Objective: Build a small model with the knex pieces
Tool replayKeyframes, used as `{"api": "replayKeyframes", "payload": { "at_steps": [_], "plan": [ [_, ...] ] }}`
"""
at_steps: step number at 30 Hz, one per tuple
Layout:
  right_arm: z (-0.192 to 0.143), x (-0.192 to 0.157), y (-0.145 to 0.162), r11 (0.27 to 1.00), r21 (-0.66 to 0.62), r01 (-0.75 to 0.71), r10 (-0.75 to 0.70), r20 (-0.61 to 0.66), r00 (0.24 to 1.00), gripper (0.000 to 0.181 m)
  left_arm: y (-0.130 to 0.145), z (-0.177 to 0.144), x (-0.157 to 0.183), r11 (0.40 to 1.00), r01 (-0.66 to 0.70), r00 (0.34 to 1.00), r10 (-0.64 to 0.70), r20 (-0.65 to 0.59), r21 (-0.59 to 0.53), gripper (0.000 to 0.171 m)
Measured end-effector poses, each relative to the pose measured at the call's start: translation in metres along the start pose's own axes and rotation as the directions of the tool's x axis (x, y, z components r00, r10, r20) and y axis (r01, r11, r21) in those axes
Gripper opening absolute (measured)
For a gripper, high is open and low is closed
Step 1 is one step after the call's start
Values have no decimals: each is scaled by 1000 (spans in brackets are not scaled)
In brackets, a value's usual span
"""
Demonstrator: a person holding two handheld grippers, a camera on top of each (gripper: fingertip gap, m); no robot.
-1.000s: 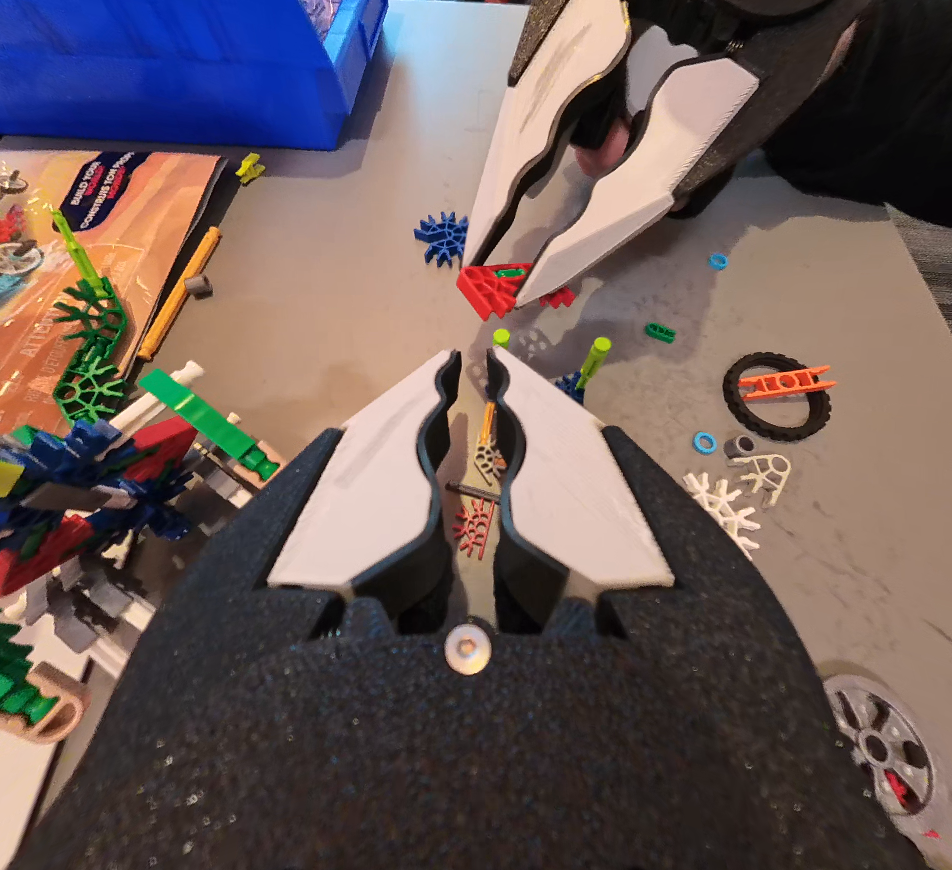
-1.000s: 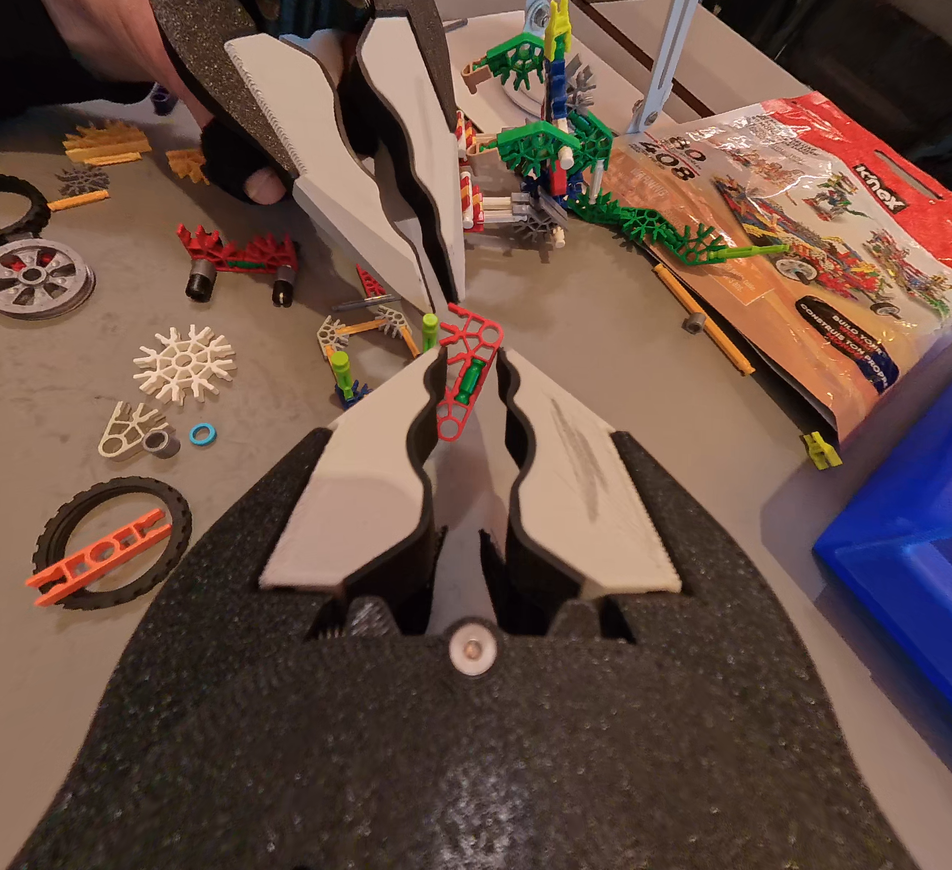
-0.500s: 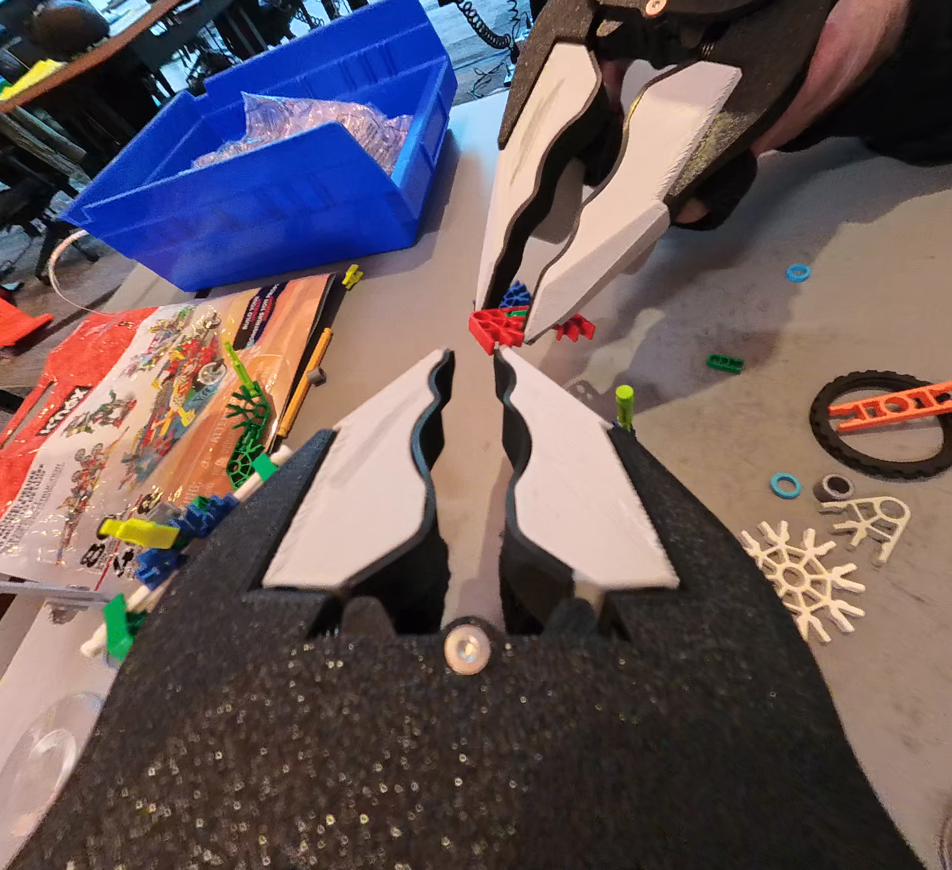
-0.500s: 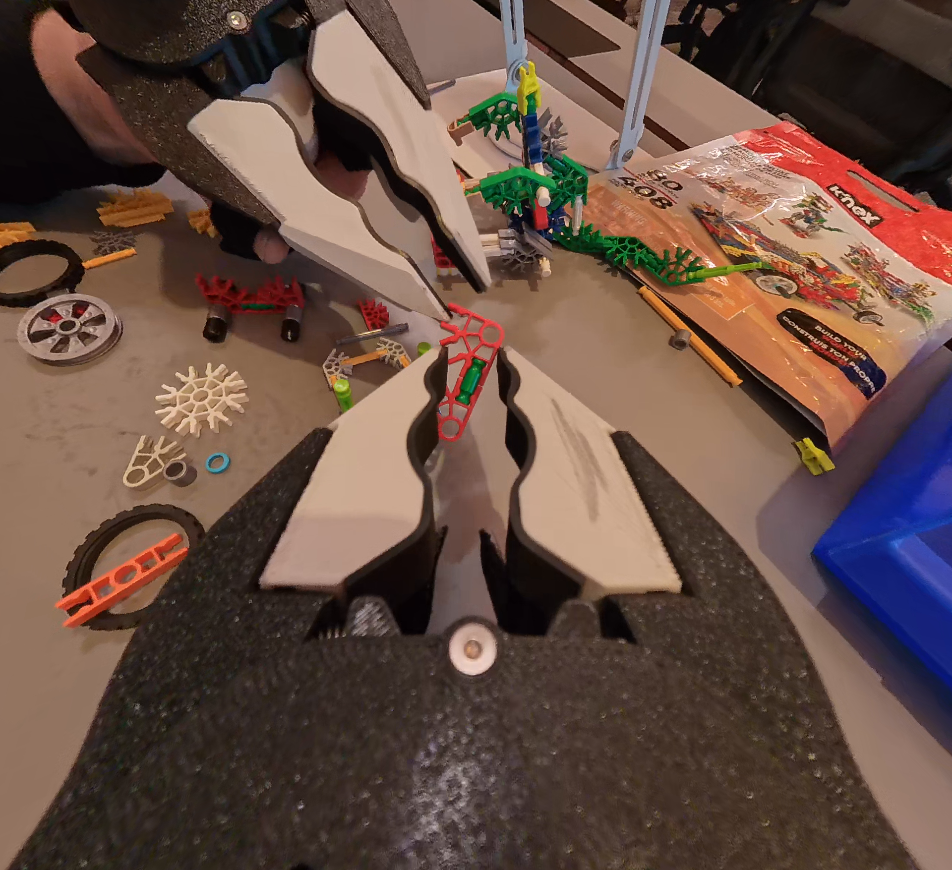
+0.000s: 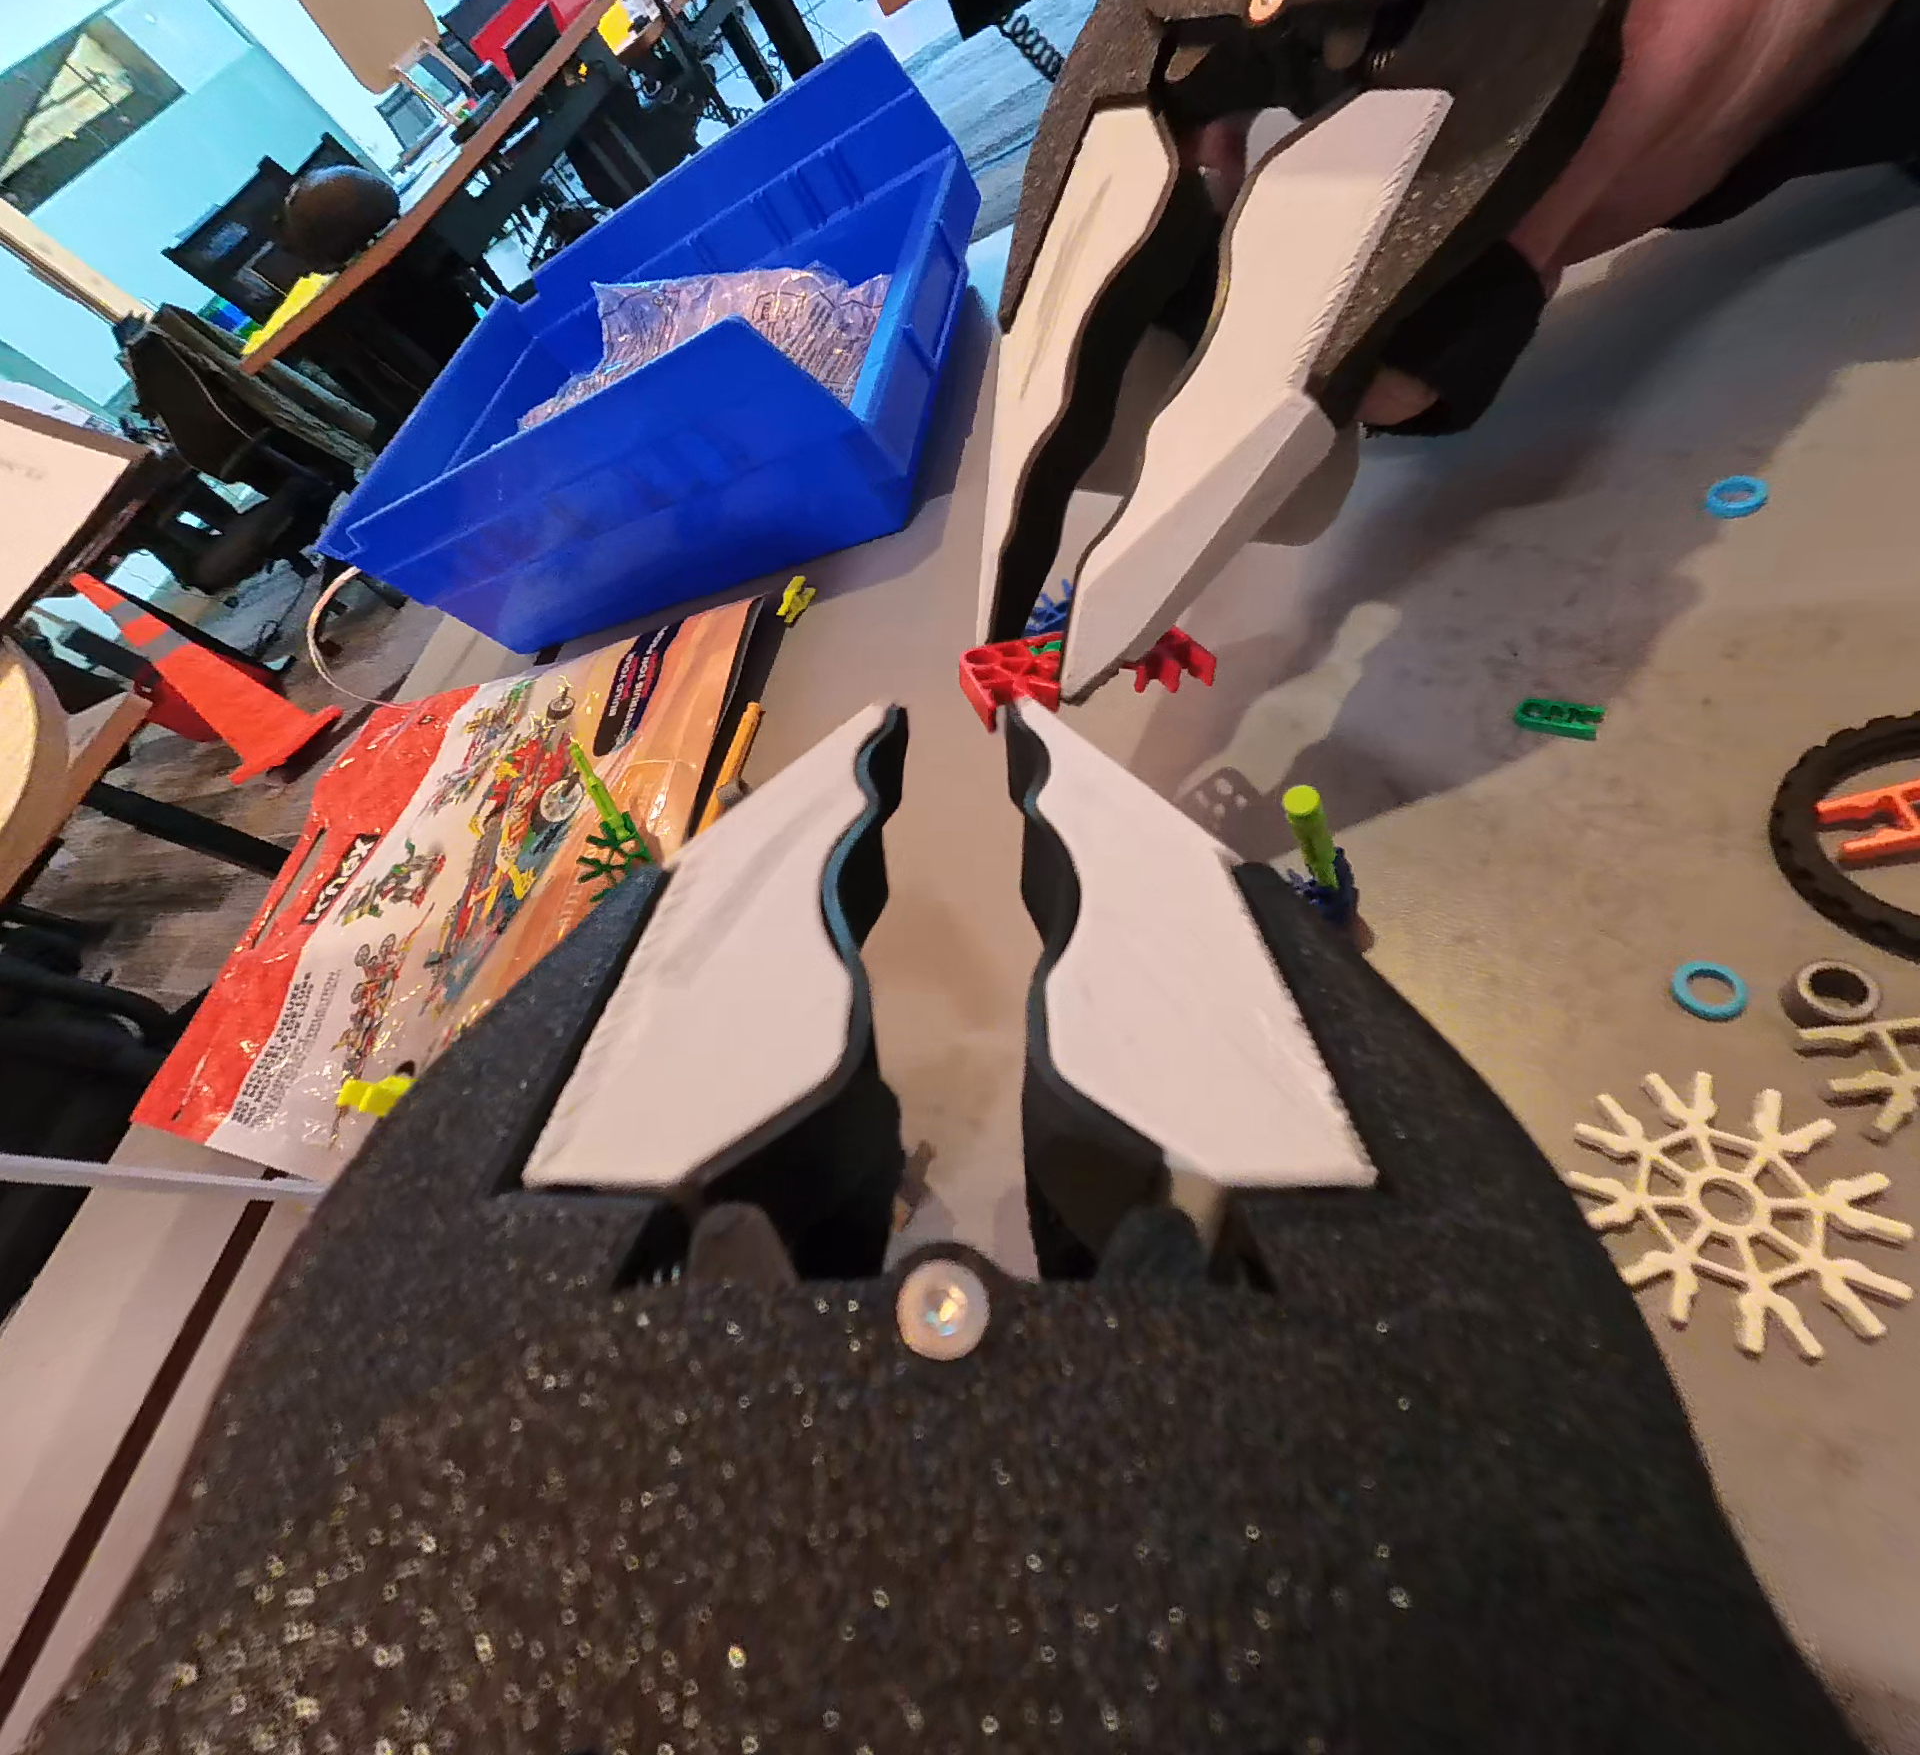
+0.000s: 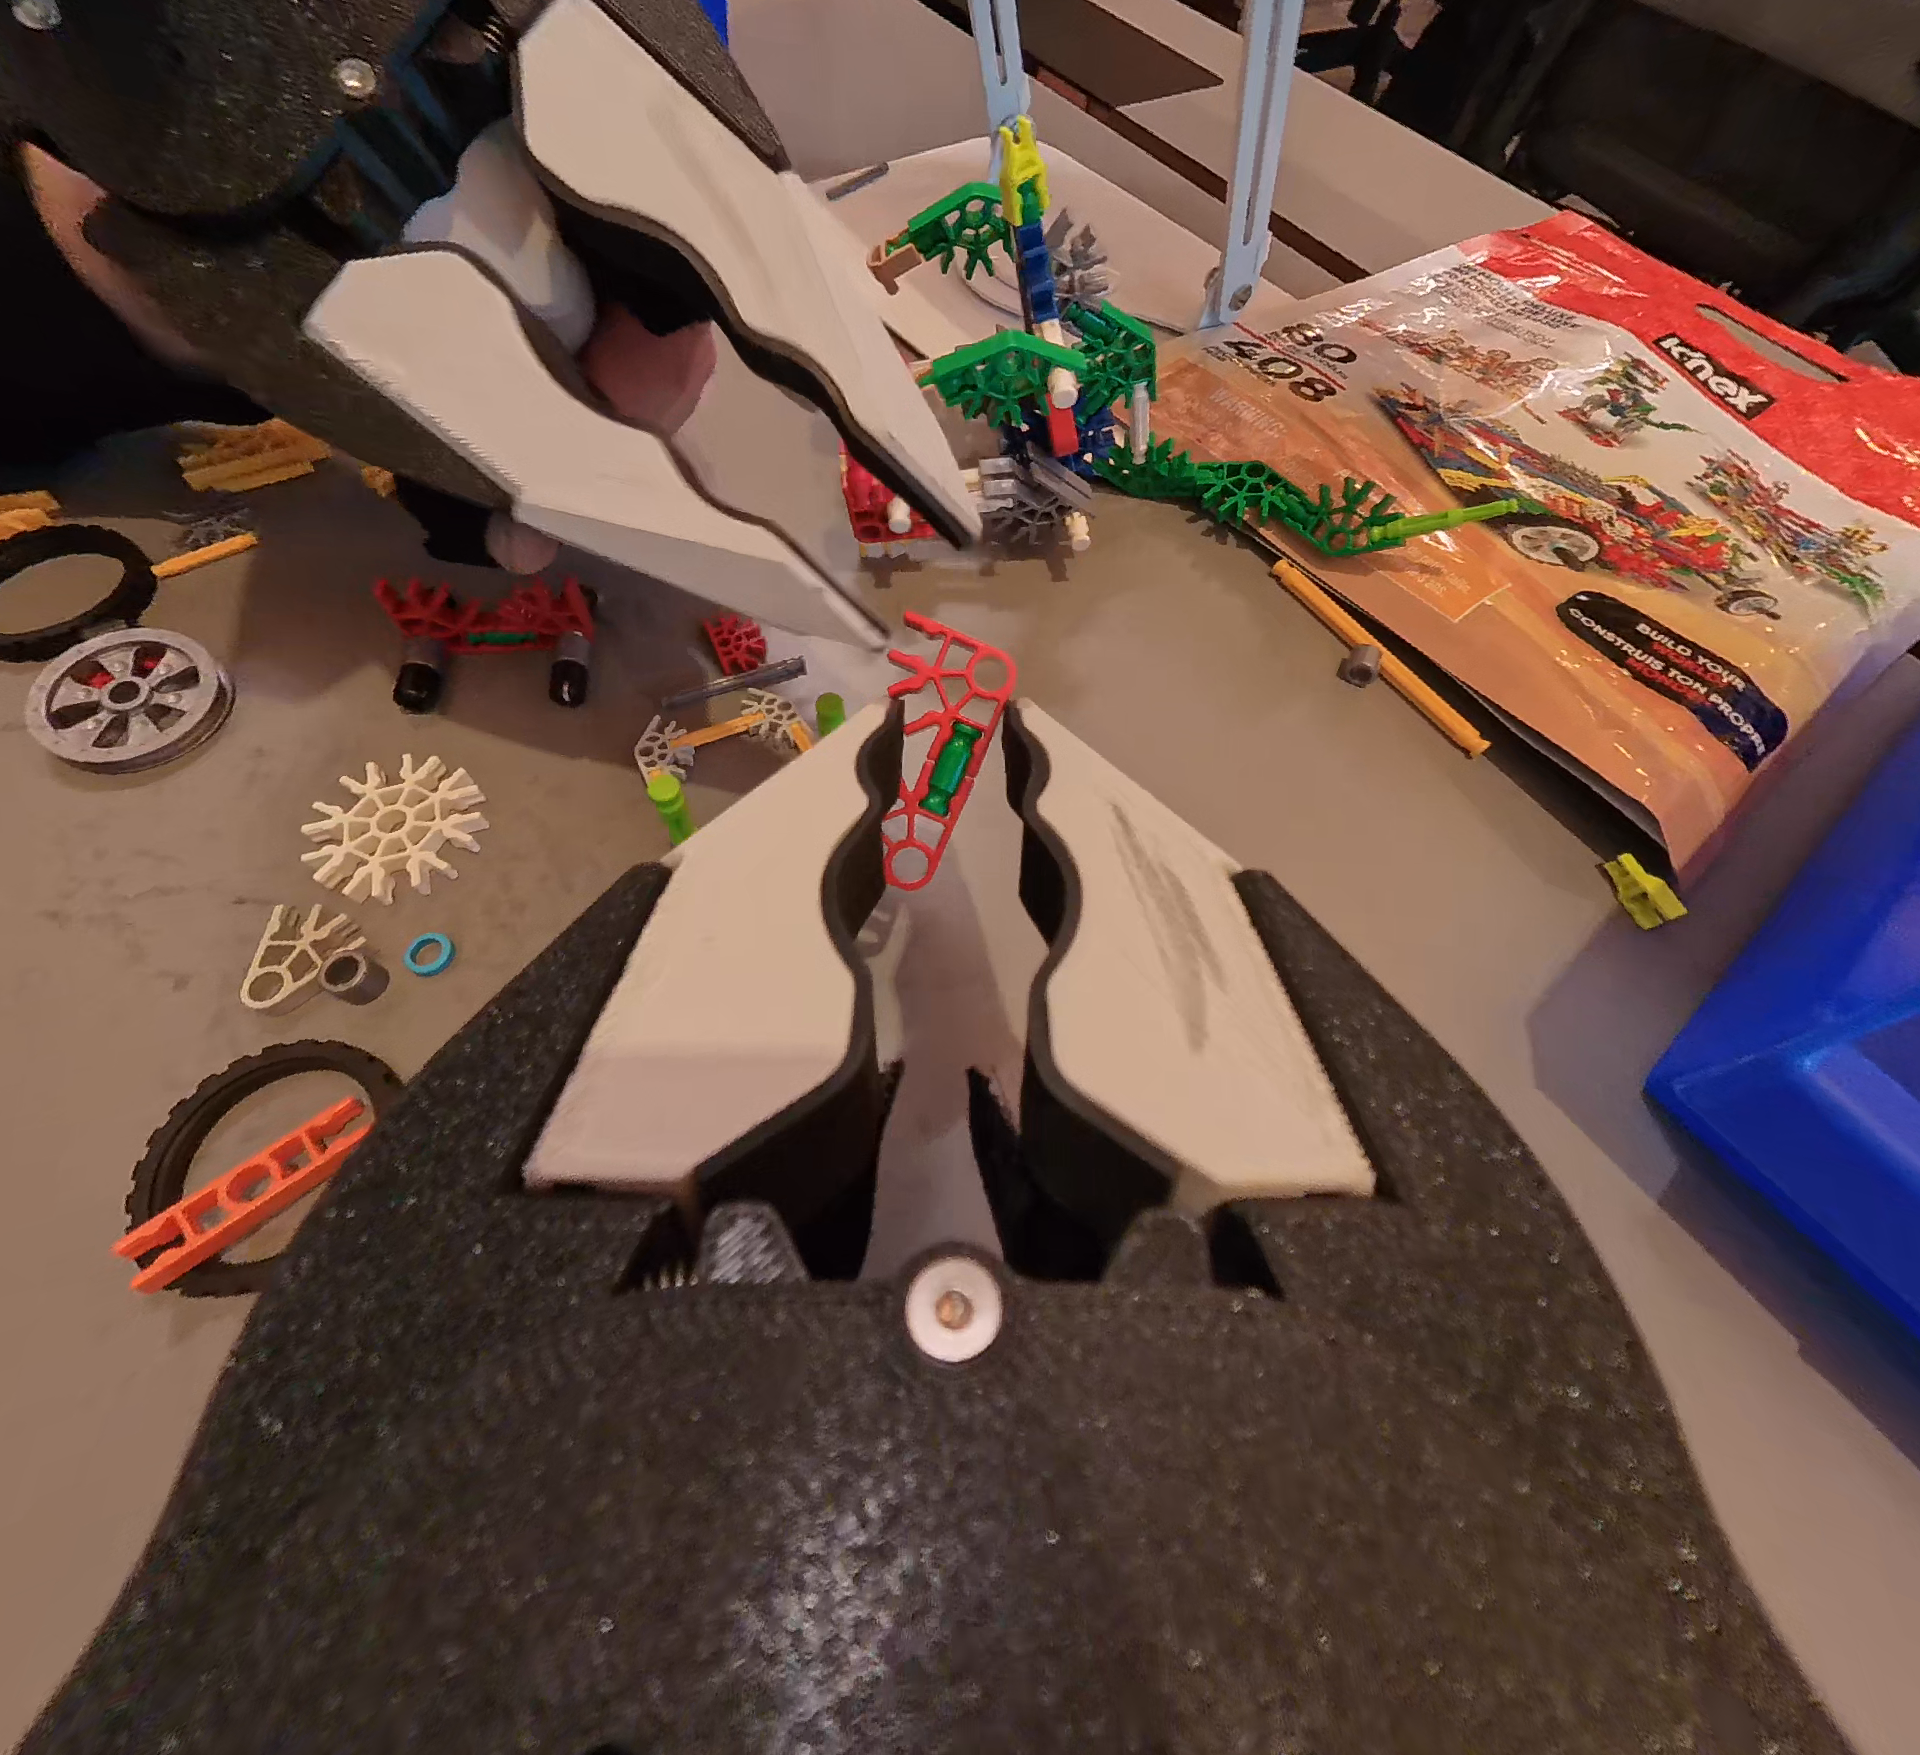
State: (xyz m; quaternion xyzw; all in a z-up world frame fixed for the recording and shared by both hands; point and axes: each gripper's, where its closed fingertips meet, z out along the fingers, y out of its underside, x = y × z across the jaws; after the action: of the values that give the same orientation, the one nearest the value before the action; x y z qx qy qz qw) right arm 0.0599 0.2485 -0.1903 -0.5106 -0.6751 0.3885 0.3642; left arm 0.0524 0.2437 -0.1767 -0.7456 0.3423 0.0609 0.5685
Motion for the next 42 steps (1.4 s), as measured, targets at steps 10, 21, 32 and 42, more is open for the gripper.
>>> {"api": "replayKeyframes", "payload": {
  "at_steps": [10,21,32,42],
  "plan": [
    [0,-1,-2,1000,12,-8,8,5,1000,18,-2,3,5,1000,-25,1000,25,-8,1,21],
    [-1,2,-5,999,25,-25,25,-8,1000,18,-5,4,6,997,-74,997,74,18,9,11],
    [-3,3,-8,999,40,-10,10,-19,1000,18,-4,4,5,997,-78,997,78,23,2,11],
    [-5,2,-10,998,54,-12,12,-11,1000,19,-8,1,2,998,-48,999,47,23,32,7]
  ]
}}
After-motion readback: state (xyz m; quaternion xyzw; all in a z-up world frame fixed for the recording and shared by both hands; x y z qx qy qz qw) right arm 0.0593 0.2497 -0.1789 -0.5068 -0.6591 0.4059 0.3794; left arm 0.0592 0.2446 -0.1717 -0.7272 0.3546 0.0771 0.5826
